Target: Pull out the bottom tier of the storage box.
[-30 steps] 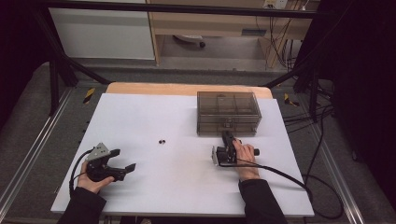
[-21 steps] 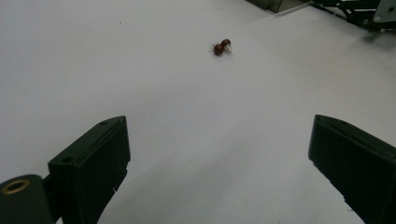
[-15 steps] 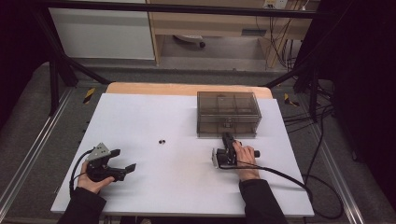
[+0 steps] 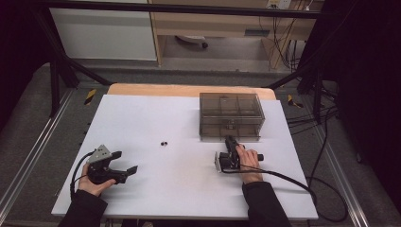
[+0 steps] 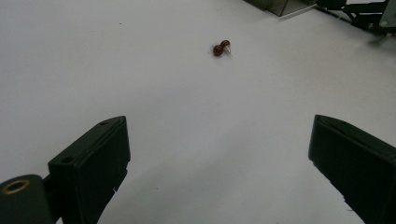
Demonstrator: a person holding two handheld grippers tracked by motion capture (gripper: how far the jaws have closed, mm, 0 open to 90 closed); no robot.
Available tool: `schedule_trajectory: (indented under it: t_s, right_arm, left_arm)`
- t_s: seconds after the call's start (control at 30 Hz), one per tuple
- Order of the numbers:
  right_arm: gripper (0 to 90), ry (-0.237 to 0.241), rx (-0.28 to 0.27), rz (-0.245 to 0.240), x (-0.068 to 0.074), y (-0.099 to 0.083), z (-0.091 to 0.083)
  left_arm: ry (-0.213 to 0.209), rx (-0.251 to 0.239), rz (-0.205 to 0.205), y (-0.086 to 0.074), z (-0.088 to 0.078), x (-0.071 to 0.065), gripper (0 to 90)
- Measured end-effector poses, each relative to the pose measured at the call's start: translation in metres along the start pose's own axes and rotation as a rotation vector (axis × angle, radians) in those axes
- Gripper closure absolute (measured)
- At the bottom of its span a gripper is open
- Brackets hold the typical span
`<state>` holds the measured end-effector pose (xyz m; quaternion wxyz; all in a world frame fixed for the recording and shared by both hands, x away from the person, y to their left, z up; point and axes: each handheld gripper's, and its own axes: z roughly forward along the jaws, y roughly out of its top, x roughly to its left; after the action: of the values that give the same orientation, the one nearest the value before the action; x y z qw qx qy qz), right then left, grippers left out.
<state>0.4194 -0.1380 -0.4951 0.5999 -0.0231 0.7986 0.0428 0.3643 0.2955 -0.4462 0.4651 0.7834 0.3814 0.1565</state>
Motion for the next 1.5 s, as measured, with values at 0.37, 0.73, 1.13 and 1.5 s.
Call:
schedule_trajectory:
  t_s: [0.37,0.73,1.13,1.5]
  right_arm:
    - [69.1,0.004,-0.004,-0.007,0.001,0.001,-0.005]
    - [69.1,0.007,-0.004,-0.013,0.002,0.001,-0.010]
    - [69.2,0.008,-0.007,-0.020,0.003,0.002,-0.016]
    - [69.2,0.010,-0.008,-0.023,0.005,0.003,-0.021]
  left_arm:
    - [0.000,0.000,0.000,0.000,0.000,0.000,5.2]
    - [0.001,0.000,0.001,0.000,0.000,0.000,5.2]
    - [0.000,0.001,0.002,0.000,0.000,0.000,5.2]
    - [0.000,0.002,0.001,0.000,0.000,0.000,5.2]
